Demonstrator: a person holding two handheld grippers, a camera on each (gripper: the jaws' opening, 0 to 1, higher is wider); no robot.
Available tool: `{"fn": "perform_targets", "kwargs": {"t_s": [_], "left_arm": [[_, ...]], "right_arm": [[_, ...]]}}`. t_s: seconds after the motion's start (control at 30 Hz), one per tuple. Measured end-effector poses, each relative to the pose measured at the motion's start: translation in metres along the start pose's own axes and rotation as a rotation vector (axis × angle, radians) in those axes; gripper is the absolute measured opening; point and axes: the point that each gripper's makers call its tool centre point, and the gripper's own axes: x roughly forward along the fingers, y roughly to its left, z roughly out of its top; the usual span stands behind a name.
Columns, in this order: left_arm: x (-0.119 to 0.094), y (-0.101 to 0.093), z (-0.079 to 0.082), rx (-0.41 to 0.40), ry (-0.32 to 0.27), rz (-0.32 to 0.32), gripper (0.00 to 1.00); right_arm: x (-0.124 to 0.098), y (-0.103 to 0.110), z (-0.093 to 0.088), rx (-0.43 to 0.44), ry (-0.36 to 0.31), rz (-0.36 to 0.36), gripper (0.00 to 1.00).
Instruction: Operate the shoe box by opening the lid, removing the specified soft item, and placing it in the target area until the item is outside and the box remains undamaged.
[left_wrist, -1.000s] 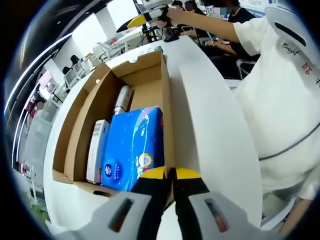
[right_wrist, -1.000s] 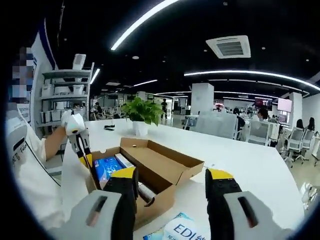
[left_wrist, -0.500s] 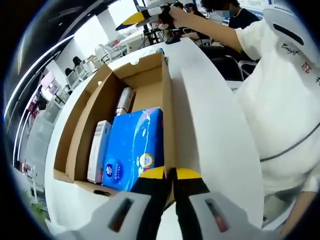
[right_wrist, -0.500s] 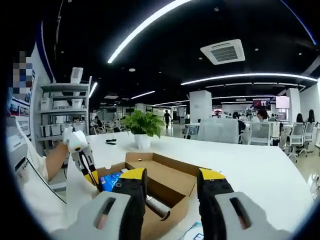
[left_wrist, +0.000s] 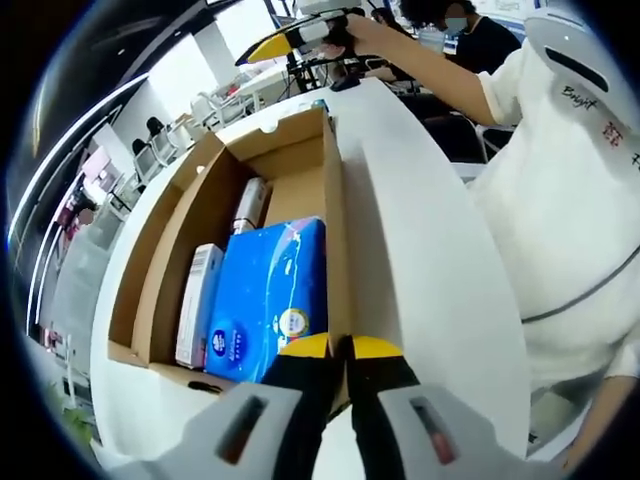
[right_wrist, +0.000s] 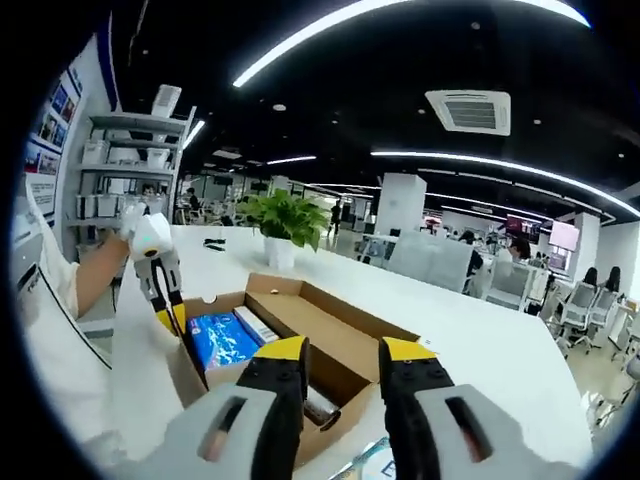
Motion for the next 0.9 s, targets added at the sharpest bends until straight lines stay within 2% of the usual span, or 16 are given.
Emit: {"fn": "perform_targets", "kwargs": {"t_s": [0.07,0.17,0.27,0.3,0.4,0.43,0.47,0.53,0.57,0.63,0.8,0.87,0.9], "left_arm": [[0.0,-0.001,0.0,0.008,-0.003,0.005,0.05],[0.0,-0.002,0.0,0.043,-0.005,0.013,0.05],[0.0,0.001,0.0,-0.023,-0.001,0.02,0.05],[0.0,0.001,0.0,-0.039,-0.002,0.016,0.05],[0.0,0.002,0.0,-0.04,0.002,0.012,0.05],[0.001,0.002,0.0,-0.042,0.008,0.01,0.05],[0.002,0.0,-0.001,-0.06,0.034,-0.001,0.05],[0.003,0.0,-0.003,-0.111,0.079,-0.016,0.04],[0.004,0.001,-0.003,-0.109,0.078,-0.02,0.04],[0.003,0.0,-0.002,-0.054,0.049,-0.036,0.03],[0.003,0.0,-0.002,-0.072,0.052,-0.045,0.02],[0.003,-0.001,-0.002,-0.078,0.07,-0.055,0.02],[0.003,-0.001,-0.002,-0.076,0.074,-0.061,0.02]], "right_arm": [[-0.002,0.001,0.003,-0.011,-0.02,-0.015,0.31],[0.001,0.003,0.002,-0.005,-0.015,-0.008,0.29],[0.009,0.008,-0.005,-0.041,0.049,0.011,0.28],[0.012,0.006,-0.008,-0.123,0.1,-0.007,0.28],[0.021,0.012,-0.003,-0.14,0.11,0.001,0.25],[0.029,0.014,0.003,-0.143,0.107,0.02,0.26],[0.037,0.021,0.006,-0.154,0.118,0.077,0.27],[0.049,0.031,0.004,-0.175,0.206,0.177,0.27],[0.052,0.032,0.002,-0.196,0.241,0.199,0.27],[0.059,0.028,0.005,-0.232,0.262,0.18,0.28],[0.067,0.04,0.003,-0.203,0.276,0.261,0.25],[0.068,0.045,-0.006,-0.228,0.33,0.304,0.26],[0.067,0.041,-0.011,-0.252,0.365,0.299,0.28]]}}
